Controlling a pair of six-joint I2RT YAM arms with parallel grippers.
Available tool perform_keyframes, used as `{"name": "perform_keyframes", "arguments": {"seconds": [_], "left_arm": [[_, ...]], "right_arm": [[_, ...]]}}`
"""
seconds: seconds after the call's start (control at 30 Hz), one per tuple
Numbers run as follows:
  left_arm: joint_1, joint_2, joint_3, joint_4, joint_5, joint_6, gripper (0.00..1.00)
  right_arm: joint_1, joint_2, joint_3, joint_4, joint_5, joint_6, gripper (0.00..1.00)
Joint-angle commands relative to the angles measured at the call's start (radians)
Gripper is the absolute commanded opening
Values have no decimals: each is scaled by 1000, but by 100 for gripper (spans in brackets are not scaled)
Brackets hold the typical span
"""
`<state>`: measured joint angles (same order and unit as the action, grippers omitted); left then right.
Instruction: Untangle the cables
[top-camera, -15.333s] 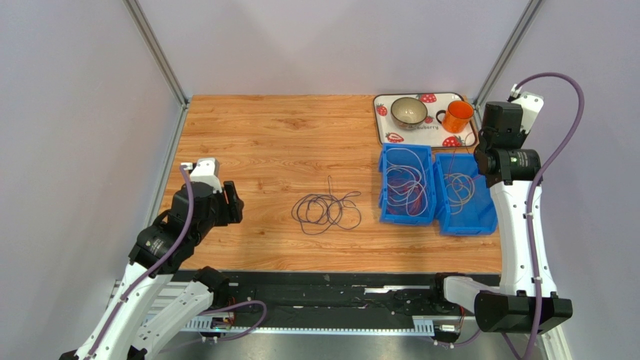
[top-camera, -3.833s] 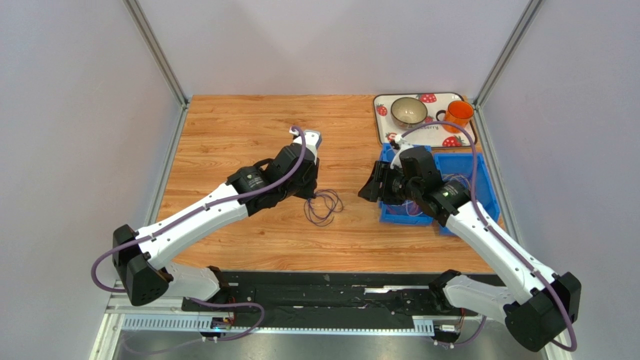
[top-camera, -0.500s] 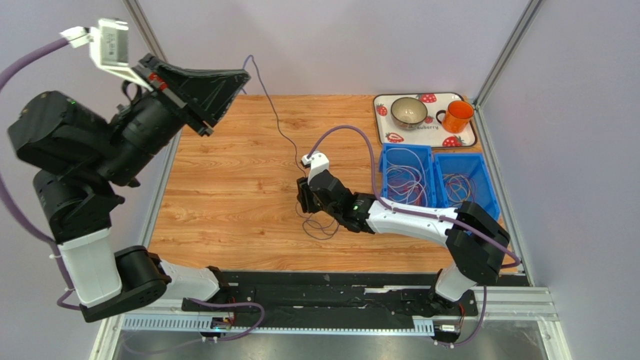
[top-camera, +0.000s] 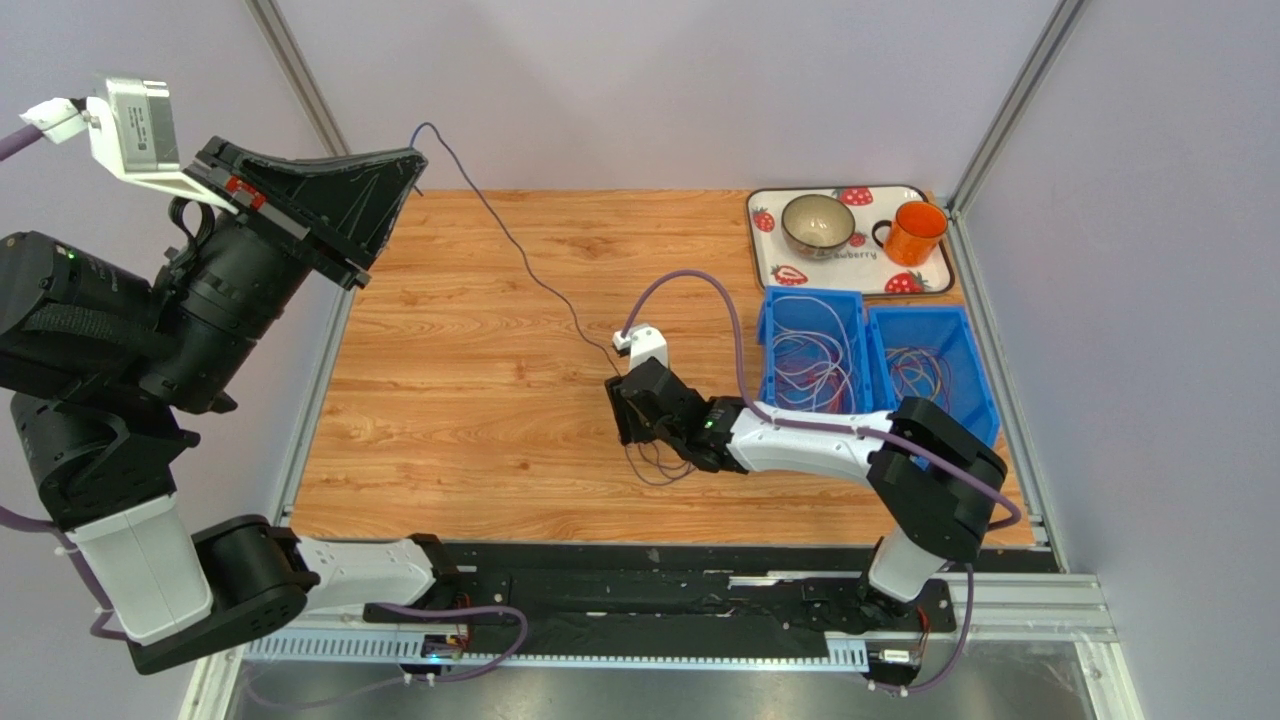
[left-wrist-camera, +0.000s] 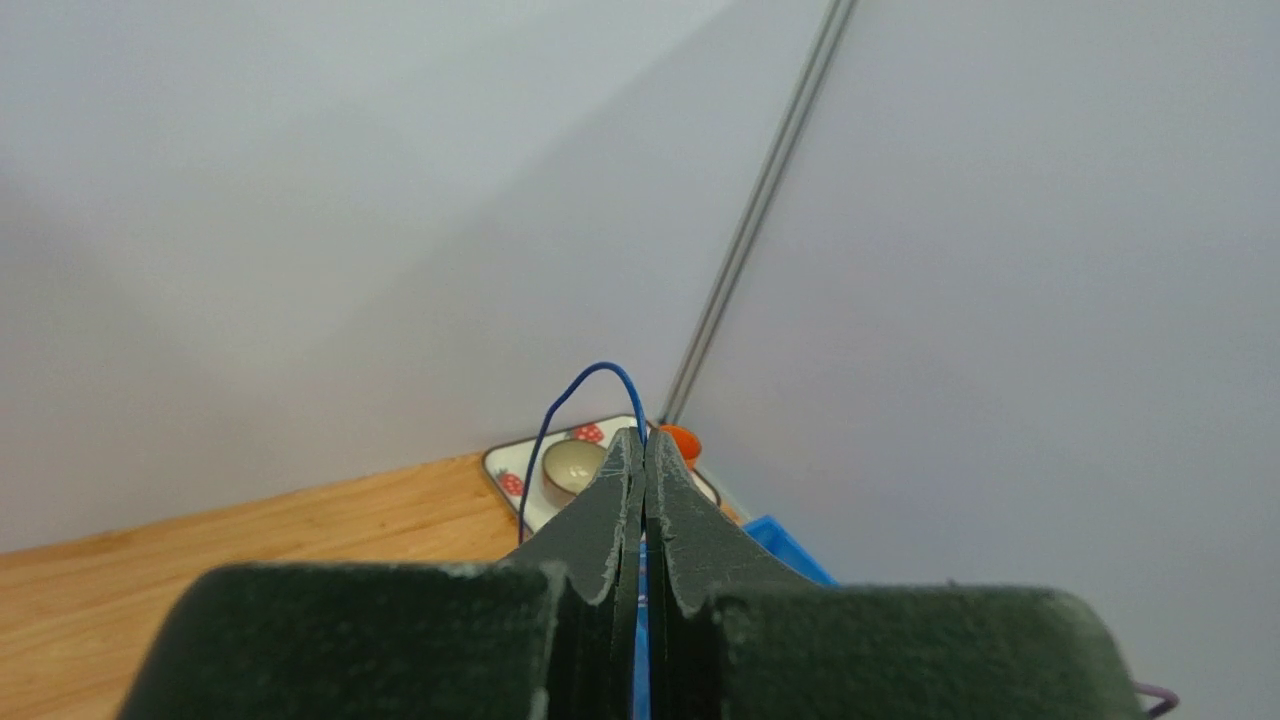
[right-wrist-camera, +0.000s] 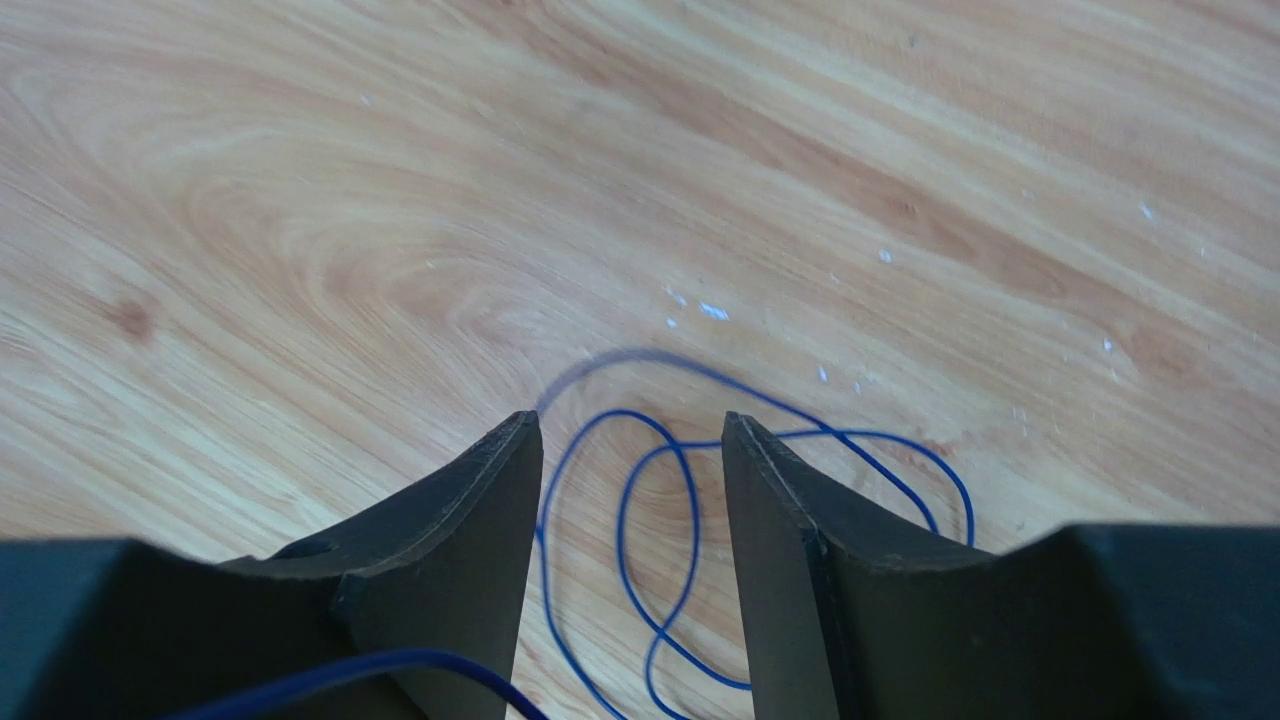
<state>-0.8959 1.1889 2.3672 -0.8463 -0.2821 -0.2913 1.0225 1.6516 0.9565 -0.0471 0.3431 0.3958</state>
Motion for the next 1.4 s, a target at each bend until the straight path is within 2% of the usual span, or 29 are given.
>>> {"name": "perform_keyframes", "arguments": {"seconds": [0.0, 0.23, 0.37, 0.47, 0.67, 0.7, 0.8, 0.83, 0.87, 1.07, 1.13, 1.23, 1.27, 1.37], "left_arm": [[2, -38, -3, 4, -87, 66, 0], [2, -109, -158, 16, -152, 64, 0], [2, -181, -359, 48, -184, 23, 0], [2, -215, -469, 73, -193, -2, 0], [2, -218, -540, 78, -201, -16, 0], [2, -215, -546, 78, -201, -16, 0], [2, -212, -568, 82, -197, -22, 0], [2, -210, -583, 84, -192, -25, 0], [2, -213, -592, 85, -189, -29, 0], [2, -219, -675, 104, -169, -65, 0], [2, -222, -694, 107, -166, -71, 0], [2, -229, -710, 107, -169, -72, 0], [3, -230, -714, 105, -170, -74, 0], [3, -239, -732, 105, -169, -78, 0]], "right_arm": [[-7, 11, -22, 13, 49, 25, 52], [-13, -35, 45, -86, 118, -23, 53], [-13, -82, 91, -134, 149, -81, 52], [-13, -111, 110, -146, 122, -98, 52], [-15, -111, 107, -123, 33, -104, 52], [-13, -108, 105, -108, 14, -104, 53], [-13, -105, 97, -68, -96, -106, 71], [-13, -102, 97, -62, -120, -103, 92], [-15, -102, 99, -48, -169, -100, 99], [-18, -67, 172, -97, -289, -86, 100], [-18, -69, 176, -102, -274, -87, 100], [-19, -40, 223, -166, -175, -78, 100], [-19, -27, 270, -248, -91, -62, 100], [-33, 7, 336, -402, 11, 27, 99]]}}
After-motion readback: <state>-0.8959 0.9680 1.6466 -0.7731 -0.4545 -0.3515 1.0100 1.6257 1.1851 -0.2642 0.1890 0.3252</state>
